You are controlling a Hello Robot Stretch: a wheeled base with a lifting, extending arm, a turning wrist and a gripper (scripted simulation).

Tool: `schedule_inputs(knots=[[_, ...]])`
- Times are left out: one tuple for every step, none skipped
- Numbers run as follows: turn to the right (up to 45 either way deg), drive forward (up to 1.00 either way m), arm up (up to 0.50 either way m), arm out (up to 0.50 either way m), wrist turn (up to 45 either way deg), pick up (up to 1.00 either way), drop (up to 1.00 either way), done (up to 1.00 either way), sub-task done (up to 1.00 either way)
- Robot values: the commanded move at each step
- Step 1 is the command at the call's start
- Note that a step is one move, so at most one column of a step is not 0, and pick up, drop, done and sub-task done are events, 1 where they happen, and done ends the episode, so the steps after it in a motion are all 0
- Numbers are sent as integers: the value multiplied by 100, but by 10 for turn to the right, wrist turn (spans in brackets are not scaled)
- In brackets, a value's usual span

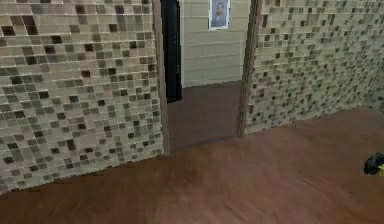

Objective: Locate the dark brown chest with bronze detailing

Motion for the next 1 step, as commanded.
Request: schedule_inputs(knots=[[0,100,0,0,0,0,0,0,0]])
